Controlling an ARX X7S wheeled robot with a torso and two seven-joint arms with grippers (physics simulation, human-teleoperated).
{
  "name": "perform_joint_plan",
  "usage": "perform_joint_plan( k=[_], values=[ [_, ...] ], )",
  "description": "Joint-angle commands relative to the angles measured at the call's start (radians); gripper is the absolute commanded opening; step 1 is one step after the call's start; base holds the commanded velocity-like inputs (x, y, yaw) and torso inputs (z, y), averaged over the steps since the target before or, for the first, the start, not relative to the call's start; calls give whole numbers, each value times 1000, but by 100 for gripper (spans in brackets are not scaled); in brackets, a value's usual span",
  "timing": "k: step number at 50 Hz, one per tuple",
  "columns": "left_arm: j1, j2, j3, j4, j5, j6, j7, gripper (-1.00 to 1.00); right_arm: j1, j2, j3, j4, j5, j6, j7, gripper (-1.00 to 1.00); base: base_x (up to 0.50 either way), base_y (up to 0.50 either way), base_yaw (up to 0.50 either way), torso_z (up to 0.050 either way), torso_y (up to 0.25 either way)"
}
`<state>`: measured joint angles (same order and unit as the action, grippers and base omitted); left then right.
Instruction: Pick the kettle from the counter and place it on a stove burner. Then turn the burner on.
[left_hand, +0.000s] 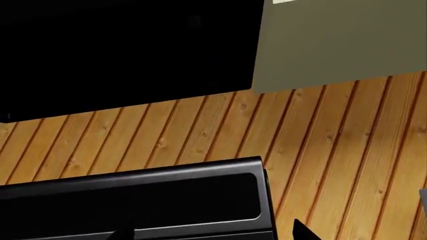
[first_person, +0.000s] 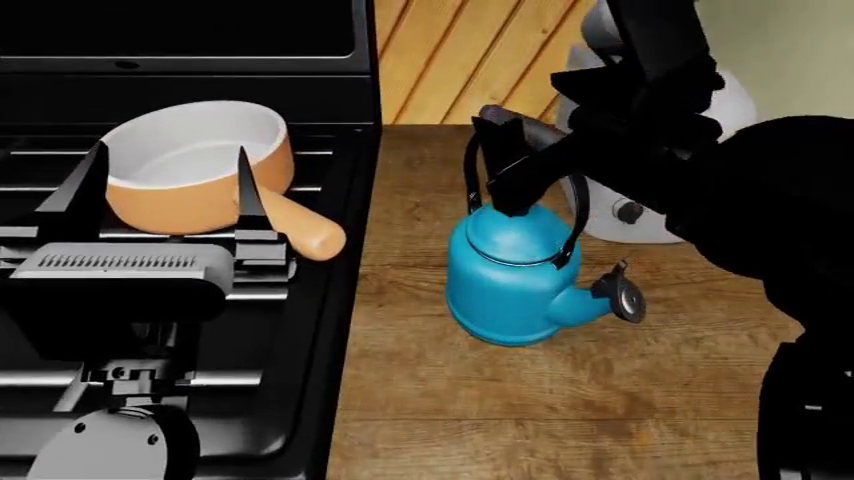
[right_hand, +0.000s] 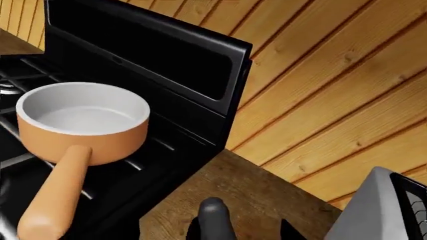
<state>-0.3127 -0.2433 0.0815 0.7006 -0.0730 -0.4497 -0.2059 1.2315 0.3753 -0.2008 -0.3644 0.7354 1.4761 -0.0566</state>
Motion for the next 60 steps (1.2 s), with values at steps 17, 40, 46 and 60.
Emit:
perform_joint_plan(
  k=[17,40,46,60],
  values=[
    [-2,-12,6,-7,-17,4,-10,100,-79,-6,-56,144,-27,-107,28,100,0,0,0,0,0],
    [0,-22,6,6,-30,1,-22,100,-57,8,-40,118,-9,-96,51,-100,0,0,0,0,0],
    [-1,-25,7,11,-33,-3,-26,100,-21,2,5,70,24,-53,76,-100,0,0,0,0,0],
    [-2,-30,0,17,-43,-6,-34,100,46,-24,112,33,95,3,128,-100,0,0,0,0,1]
  ],
)
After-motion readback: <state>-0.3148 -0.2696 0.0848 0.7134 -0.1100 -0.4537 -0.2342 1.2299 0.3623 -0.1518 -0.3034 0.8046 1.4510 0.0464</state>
